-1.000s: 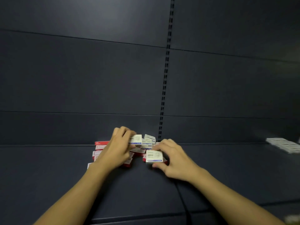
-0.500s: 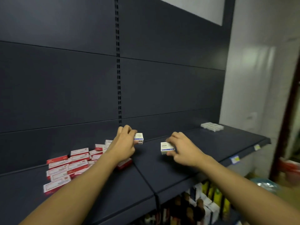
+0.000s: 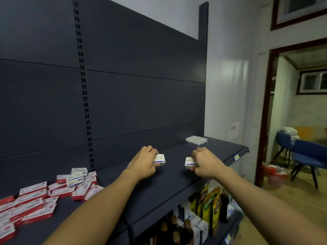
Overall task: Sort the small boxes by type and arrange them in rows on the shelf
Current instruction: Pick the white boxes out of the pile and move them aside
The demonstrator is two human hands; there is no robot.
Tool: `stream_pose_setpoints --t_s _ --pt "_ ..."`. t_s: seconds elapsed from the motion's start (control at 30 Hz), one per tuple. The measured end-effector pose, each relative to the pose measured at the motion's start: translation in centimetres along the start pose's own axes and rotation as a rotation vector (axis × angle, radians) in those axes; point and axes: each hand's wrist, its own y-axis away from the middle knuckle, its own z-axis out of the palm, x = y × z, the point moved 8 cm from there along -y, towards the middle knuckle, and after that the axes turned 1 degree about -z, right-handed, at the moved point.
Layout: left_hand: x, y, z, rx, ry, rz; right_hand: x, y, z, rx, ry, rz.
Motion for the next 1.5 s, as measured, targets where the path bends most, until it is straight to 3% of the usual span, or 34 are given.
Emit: stream_pose_setpoints --t_s 0.4,0.97,1.5 --pt "7.8 -7.1 4.8 -0.079 -0.005 0.011 14.3 2.3 -0.7 -0.023 -0.011 0.09" --pt "19.7 -15.4 10.5 -0.046 -0.036 0.018 30.5 4.7 -0.7 -0.005 -0.083 0.228" --pt "23.0 -21.5 14.6 -0.047 -0.015 0.034 36.8 2.6 0.6 0.056 -0.129 0.273"
